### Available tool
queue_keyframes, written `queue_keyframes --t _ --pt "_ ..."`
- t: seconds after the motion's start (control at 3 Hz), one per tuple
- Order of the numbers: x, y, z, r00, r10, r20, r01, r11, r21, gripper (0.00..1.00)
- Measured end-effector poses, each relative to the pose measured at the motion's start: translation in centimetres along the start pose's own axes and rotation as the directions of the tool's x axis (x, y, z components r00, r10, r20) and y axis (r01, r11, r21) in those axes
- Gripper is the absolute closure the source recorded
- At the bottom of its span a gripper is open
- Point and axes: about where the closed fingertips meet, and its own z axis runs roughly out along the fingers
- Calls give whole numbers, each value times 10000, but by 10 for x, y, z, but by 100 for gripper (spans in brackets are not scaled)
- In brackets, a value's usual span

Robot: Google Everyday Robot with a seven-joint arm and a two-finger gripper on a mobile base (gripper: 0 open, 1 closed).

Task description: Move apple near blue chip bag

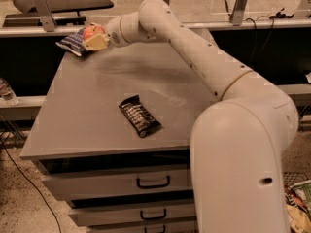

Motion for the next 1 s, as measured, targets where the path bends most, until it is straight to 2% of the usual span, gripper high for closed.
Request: queue_keyframes --t 0.33,0.67,1.0 --pt "8 2 29 9987 392 -324 -394 9992 -56 100" --pt "19 -3 46 9953 682 -695 -676 9977 113 82" --pt "28 -14 54 9923 889 -866 -856 9955 413 60"
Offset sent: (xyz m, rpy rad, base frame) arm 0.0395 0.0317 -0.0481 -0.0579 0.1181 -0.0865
